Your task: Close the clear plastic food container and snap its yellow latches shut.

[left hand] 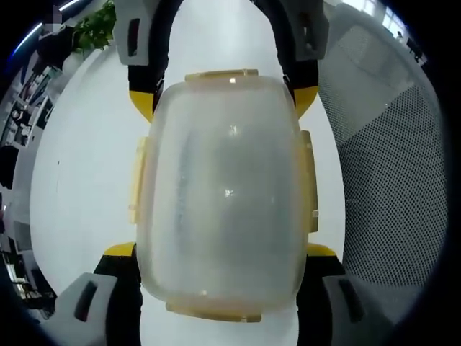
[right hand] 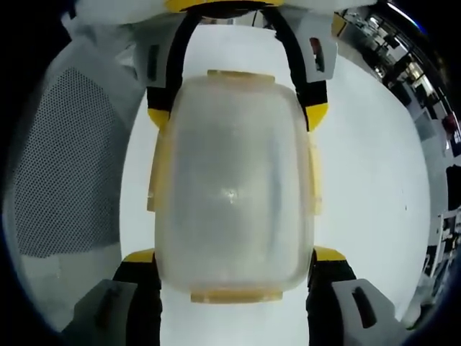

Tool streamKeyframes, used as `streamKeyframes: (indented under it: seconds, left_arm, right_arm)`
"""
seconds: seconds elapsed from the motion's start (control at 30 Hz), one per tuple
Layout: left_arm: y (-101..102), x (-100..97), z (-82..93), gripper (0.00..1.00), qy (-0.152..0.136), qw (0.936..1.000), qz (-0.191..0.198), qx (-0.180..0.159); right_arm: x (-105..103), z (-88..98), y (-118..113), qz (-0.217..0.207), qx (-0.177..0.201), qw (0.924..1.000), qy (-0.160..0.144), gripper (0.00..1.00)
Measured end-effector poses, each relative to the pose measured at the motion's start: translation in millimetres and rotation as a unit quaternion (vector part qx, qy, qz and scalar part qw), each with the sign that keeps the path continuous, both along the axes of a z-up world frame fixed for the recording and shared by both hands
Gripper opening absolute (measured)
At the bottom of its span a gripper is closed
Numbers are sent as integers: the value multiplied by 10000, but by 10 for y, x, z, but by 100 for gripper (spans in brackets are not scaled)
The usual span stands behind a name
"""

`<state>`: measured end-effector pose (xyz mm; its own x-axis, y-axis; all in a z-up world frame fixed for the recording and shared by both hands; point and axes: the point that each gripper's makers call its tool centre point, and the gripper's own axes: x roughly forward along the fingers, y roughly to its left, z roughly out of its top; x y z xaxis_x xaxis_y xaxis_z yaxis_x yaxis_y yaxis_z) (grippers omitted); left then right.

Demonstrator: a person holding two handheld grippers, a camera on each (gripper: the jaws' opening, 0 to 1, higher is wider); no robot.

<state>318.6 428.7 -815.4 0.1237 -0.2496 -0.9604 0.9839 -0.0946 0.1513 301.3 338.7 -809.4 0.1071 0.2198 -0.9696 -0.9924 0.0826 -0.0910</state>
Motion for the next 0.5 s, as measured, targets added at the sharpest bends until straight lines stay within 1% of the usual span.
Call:
streamKeyframes:
  seconds: [0.1,0.27,0.37,0.5]
  left_arm:
    - [72,-10,6,90,3,10000,24,-27]
    - [177,-17,4,90,5,10000,59,-26]
    - [187,-19,15,90,24,9999,91,-133]
    - [179,-25,21,90,40,9997,101,-216]
  right_arm:
    - [-2,-4,73,9,92,10000,-17,84]
    - [-4,-12,185,34,95,9999,-33,84]
    - [-2,-13,198,47,3,10000,-49,84]
    - [1,-10,192,40,-1,10000,-53,84]
